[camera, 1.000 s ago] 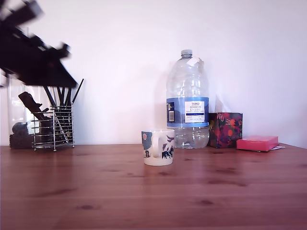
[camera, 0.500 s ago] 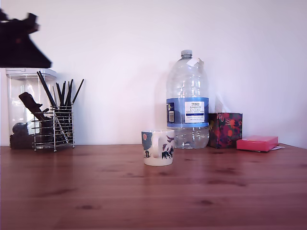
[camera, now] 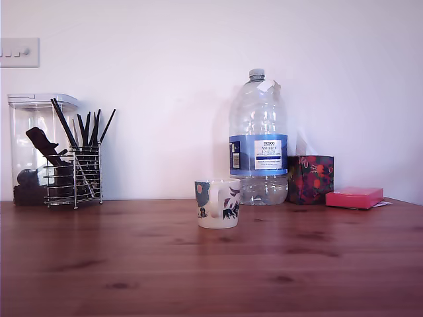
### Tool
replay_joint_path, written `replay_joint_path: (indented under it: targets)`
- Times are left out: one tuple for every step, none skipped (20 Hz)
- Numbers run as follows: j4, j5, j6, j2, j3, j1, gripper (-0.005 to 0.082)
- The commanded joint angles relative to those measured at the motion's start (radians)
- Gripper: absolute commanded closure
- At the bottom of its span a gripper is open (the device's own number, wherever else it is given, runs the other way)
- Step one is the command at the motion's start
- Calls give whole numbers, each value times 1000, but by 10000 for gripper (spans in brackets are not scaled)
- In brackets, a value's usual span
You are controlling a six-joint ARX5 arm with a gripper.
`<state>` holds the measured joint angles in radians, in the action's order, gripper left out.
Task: Pick up the coffee capsules from the table one by one and drop them inside the nearest coffee cup
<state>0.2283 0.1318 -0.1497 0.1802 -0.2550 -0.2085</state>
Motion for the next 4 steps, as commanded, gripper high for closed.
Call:
replay_joint_path:
  targets:
    - [45, -10, -20, -56, 21, 2, 788]
    - [68, -11, -31, -92, 21, 2, 788]
    - [88, -10, -35, -121, 21, 2, 788]
    - [100, -10, -38, -143, 21, 2, 788]
